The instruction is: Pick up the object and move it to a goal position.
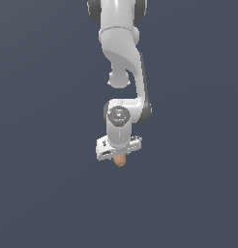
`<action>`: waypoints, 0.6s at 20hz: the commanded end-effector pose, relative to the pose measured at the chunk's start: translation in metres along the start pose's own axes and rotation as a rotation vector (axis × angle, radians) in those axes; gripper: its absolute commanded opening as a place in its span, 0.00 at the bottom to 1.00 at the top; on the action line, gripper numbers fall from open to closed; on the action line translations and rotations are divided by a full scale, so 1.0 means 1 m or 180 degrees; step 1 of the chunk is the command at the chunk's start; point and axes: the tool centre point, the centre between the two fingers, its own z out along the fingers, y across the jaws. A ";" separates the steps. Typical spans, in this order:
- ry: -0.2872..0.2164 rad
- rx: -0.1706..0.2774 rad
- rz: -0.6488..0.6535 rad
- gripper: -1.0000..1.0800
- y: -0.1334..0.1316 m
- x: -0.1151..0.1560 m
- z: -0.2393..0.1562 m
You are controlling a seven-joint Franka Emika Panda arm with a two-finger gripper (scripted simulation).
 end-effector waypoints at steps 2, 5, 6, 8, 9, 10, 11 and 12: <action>0.0000 0.0000 -0.0001 0.00 0.000 0.000 0.000; 0.0000 0.0000 -0.0001 0.00 0.001 0.000 -0.001; 0.0000 0.0000 -0.0001 0.00 0.002 0.000 -0.003; 0.0000 0.0000 -0.0001 0.00 0.005 0.000 -0.009; 0.0000 0.0000 -0.0001 0.00 0.008 -0.001 -0.013; 0.0000 0.0000 -0.0001 0.00 0.011 -0.001 -0.017; 0.0000 0.0000 -0.0001 0.00 0.014 -0.001 -0.023; 0.0000 0.0000 -0.0001 0.00 0.017 -0.001 -0.029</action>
